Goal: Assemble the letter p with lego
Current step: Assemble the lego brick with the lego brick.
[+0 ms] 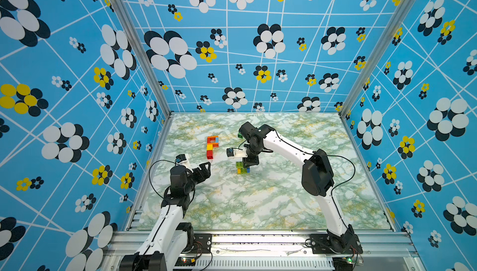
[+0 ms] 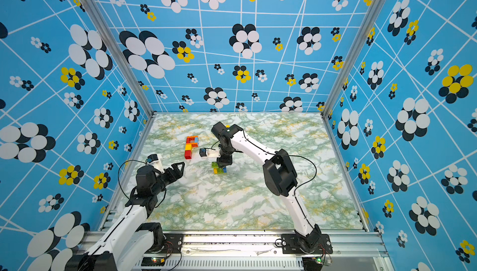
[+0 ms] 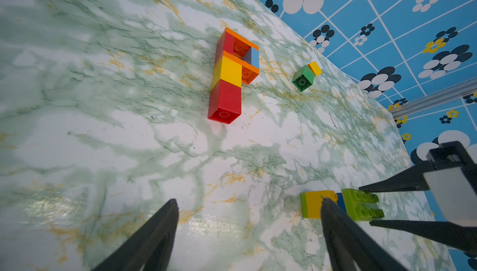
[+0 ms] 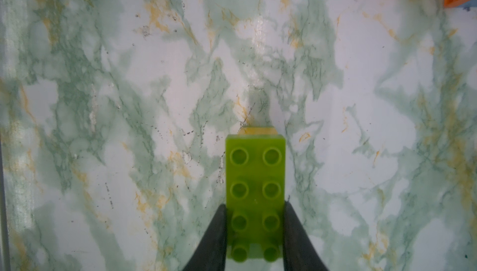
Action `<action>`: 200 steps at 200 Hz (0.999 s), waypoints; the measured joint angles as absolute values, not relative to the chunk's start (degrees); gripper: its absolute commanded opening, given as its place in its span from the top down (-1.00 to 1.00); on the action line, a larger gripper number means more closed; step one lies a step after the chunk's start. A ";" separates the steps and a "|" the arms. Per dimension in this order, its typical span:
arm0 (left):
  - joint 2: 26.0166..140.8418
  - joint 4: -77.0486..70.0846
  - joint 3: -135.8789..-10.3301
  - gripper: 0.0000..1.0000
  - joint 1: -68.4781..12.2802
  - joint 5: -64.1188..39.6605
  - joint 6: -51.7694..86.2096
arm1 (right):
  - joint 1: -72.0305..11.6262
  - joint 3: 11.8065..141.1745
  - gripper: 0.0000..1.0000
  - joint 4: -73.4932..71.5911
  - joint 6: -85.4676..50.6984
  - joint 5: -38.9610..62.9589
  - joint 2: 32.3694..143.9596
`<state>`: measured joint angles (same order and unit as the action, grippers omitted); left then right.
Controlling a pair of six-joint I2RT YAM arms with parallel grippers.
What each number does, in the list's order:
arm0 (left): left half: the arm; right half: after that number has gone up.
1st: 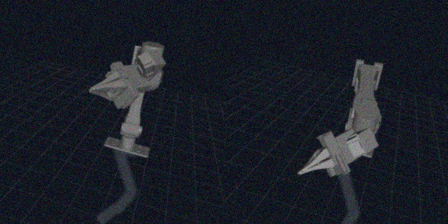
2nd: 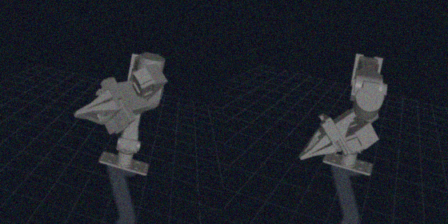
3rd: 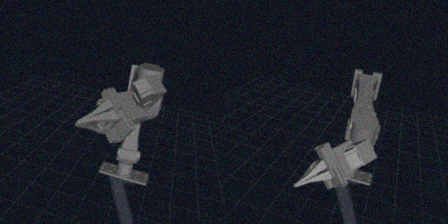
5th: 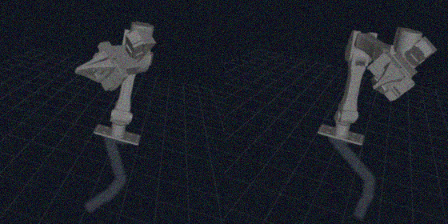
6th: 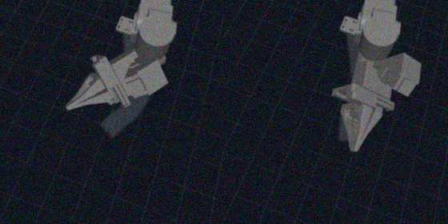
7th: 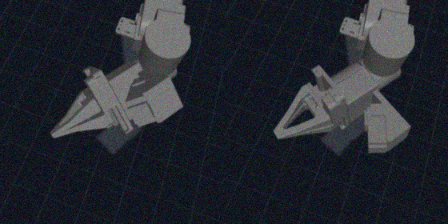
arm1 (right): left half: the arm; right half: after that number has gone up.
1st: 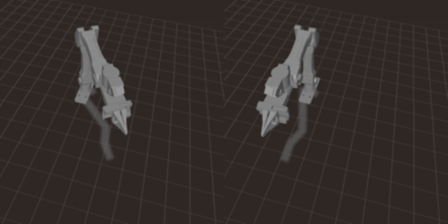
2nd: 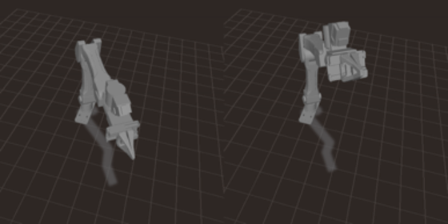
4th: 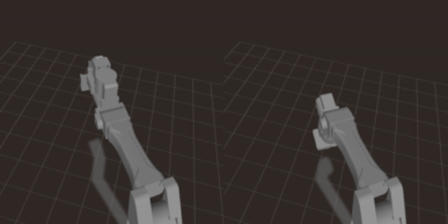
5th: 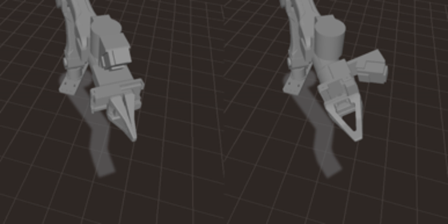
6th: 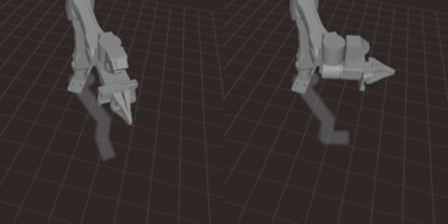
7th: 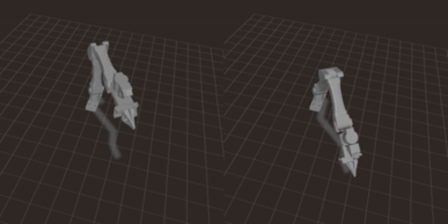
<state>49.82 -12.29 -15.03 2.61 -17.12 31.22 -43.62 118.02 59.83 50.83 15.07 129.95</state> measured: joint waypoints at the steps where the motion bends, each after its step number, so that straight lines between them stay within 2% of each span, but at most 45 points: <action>1: 49.82 -12.32 -15.03 -0.76 2.61 -17.12 31.22 | -43.62 118.02 0.63 59.83 50.85 15.05 129.97; 200: 49.82 -12.40 -15.03 -0.77 2.61 -17.12 31.22 | -43.86 117.89 0.63 59.79 51.72 12.25 131.33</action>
<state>49.82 -12.40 -15.03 2.61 -17.12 31.22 -43.86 117.89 59.79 51.72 12.25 131.33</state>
